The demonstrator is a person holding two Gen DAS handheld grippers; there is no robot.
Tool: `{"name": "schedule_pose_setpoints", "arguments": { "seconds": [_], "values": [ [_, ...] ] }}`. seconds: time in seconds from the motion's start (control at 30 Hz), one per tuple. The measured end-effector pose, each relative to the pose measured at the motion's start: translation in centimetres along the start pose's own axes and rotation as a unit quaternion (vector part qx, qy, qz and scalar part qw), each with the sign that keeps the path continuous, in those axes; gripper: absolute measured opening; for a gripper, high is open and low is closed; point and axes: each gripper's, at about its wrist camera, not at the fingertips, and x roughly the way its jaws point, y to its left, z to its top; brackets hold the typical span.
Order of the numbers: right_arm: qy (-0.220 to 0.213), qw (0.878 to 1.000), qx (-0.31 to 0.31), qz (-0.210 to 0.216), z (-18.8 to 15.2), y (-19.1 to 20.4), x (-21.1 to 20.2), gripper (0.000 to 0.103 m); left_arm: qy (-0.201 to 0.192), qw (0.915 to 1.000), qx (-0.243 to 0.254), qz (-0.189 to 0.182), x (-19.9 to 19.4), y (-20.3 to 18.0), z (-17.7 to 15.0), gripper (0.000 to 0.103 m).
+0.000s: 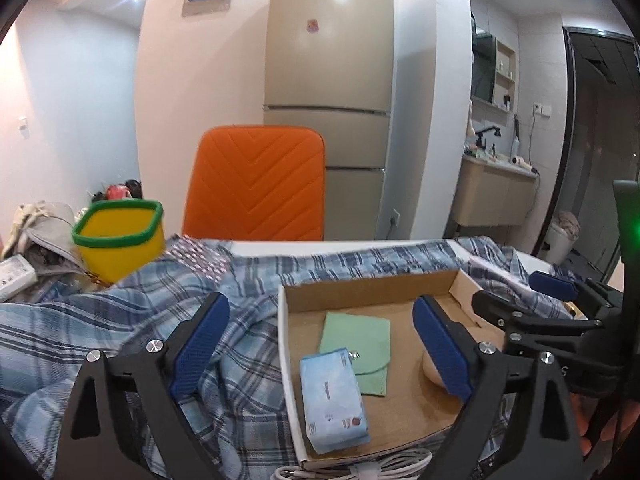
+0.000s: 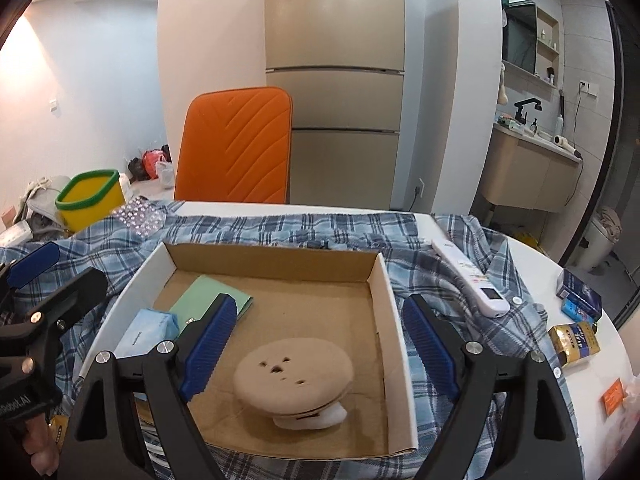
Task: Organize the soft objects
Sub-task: 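Withdraw both grippers from the box and move back over the bed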
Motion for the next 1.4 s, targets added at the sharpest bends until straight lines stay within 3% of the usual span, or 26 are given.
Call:
{"name": "schedule_pose_setpoints", "arguments": {
  "seconds": [0.2, 0.3, 0.5, 0.6, 0.73, 1.0, 1.13, 1.4],
  "values": [
    [-0.041, 0.999, -0.002, -0.011, 0.7, -0.1, -2.5, 0.087, -0.056, 0.9983, 0.016, -0.002, -3.6, -0.8, 1.9, 0.093],
    [-0.071, 0.997, -0.009, -0.026, 1.0, 0.0, -4.5, 0.087, -0.095, 0.9951, 0.027, -0.002, -5.9, -1.4, 2.9, 0.100],
    [-0.123, 0.992, -0.017, -0.012, 1.0, 0.0, -9.7, 0.088, -0.154, 0.9872, 0.040, -0.007, -10.7, -2.3, 3.3, 0.102],
    [-0.157, 0.988, -0.006, -0.004, 0.3, -0.2, -12.7, 0.101, -0.168, 0.9852, 0.029, -0.019, -12.5, -2.3, 2.9, 0.102],
    [-0.194, 0.981, 0.005, -0.006, -1.0, -0.1, -15.9, 0.103, -0.174, 0.9837, 0.034, -0.029, -14.4, -2.4, 1.7, 0.102],
    [-0.212, 0.977, 0.004, -0.006, -4.1, 0.7, -18.9, 0.103, -0.187, 0.9814, 0.040, -0.021, -17.0, -1.9, -2.3, 0.103],
    [-0.216, 0.976, -0.003, -0.020, -5.8, 1.4, -19.3, 0.103, -0.156, 0.9867, 0.037, -0.028, -15.7, -1.2, -3.5, 0.102],
    [-0.199, 0.978, 0.051, -0.025, -8.1, 0.8, -17.9, 0.103, -0.124, 0.9915, 0.017, -0.035, -14.0, -0.1, -5.5, 0.103]
  ]
}}
